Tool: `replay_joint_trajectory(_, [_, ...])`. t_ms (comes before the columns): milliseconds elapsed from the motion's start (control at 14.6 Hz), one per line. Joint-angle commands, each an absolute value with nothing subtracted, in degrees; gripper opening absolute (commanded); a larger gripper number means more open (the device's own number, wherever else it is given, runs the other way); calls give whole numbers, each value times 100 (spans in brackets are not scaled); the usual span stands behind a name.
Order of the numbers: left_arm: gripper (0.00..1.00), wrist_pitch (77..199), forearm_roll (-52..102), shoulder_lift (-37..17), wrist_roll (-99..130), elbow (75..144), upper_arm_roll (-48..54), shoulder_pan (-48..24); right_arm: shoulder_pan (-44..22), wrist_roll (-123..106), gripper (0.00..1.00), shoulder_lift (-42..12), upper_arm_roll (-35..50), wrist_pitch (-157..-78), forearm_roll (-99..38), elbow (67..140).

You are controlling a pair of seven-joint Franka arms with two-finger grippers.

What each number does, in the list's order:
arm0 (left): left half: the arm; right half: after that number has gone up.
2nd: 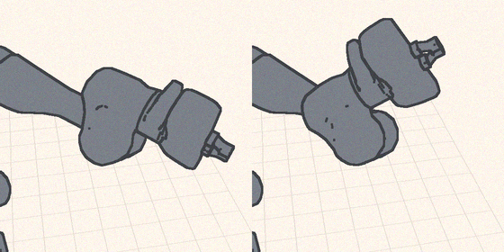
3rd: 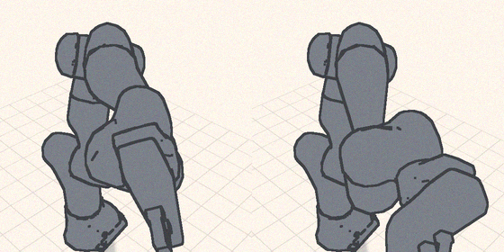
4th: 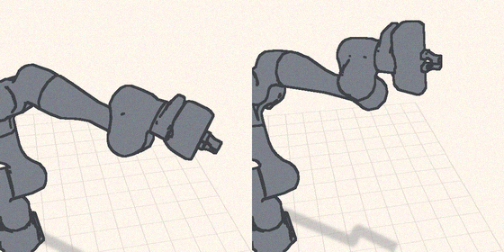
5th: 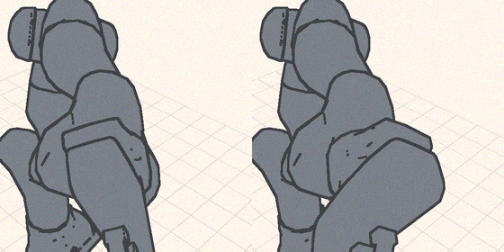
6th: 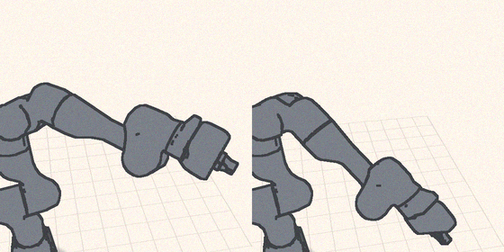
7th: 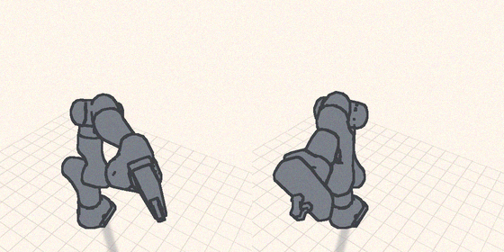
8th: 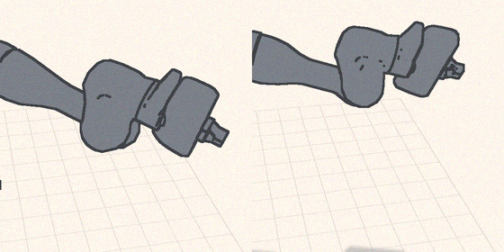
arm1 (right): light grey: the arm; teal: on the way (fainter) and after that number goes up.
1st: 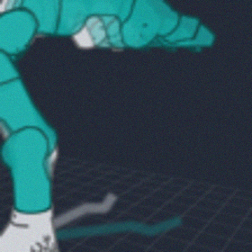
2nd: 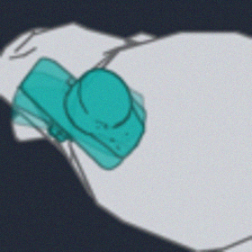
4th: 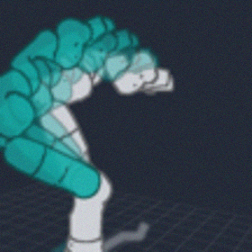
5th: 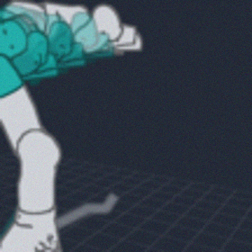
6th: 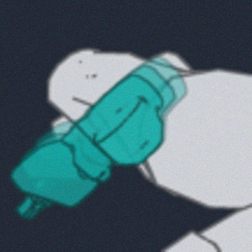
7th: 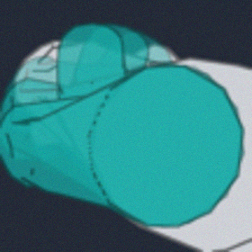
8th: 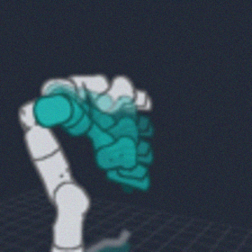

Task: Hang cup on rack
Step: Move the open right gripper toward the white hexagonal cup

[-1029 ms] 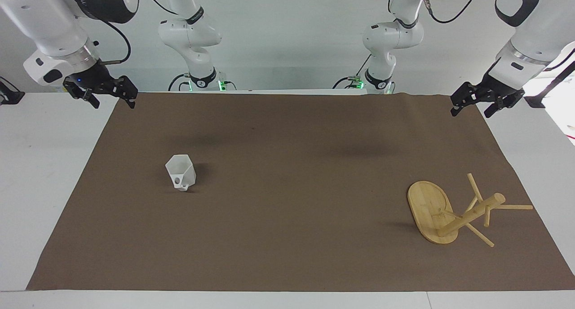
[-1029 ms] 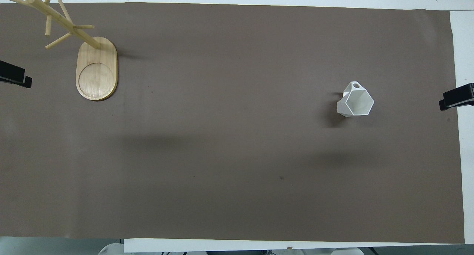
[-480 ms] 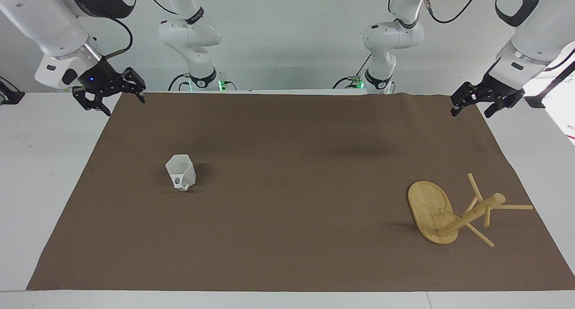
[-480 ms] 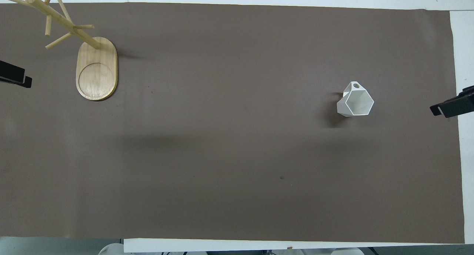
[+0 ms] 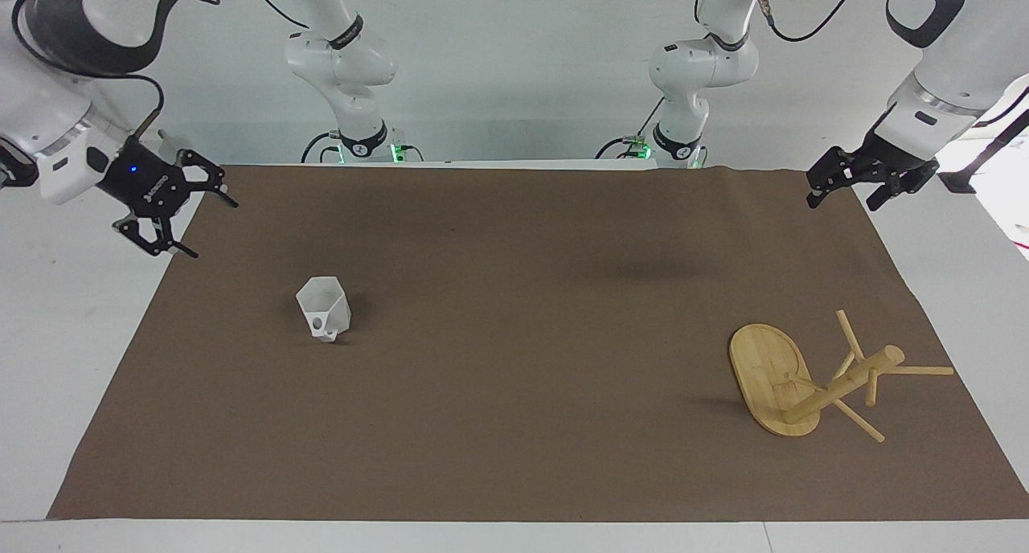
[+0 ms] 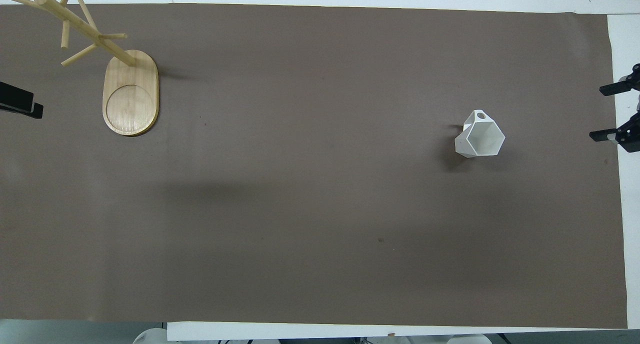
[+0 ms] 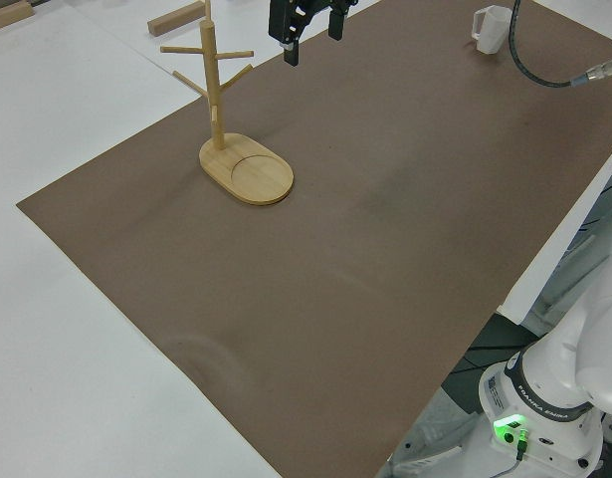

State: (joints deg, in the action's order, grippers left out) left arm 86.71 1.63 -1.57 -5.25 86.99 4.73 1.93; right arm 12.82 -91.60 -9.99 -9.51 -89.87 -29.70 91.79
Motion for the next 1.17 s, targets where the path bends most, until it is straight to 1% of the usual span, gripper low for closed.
replay_joint_trajectory(0, [100, 8692, 211, -26, -554, 8859, 554, 308, 1739, -10174, 100, -1774, -870, -8501, -3881, 8702])
replay_joint_trajectory(69, [100, 8692, 211, -26, -554, 8859, 554, 308, 1897, -10604, 100, -2010, -861, -8282, -4215, 8684])
replay_joint_trajectory(206, [100, 8692, 211, -26, -554, 8859, 554, 308, 2292, -11614, 100, -2686, -861, -7815, -5076, 8613])
replay_joint_trajectory(275, [100, 8692, 211, -26, -554, 8859, 554, 308, 2390, -12054, 100, -2968, -861, -7613, -5315, 8613])
replay_joint_trajectory(549, [100, 8692, 211, -26, -554, 8859, 554, 308, 2593, -13181, 100, -3935, -844, -6998, -6045, 8613])
replay_joint_trajectory(618, [100, 8692, 211, -26, -554, 8859, 554, 308, 2610, -13401, 100, -4111, -852, -6970, -6177, 8657])
replay_joint_trajectory(755, [100, 8692, 211, -26, -554, 8859, 554, 308, 2532, -13832, 100, -4157, -853, -6987, -6214, 8797])
replay_joint_trajectory(892, [100, 8692, 211, -26, -554, 8859, 554, 308, 2391, -14332, 100, -4157, -852, -7066, -6345, 9113])
replay_joint_trajectory(1098, [100, 8692, 211, -26, -554, 8859, 554, 308, 2382, -14405, 100, -4140, -853, -7294, -6337, 9307])
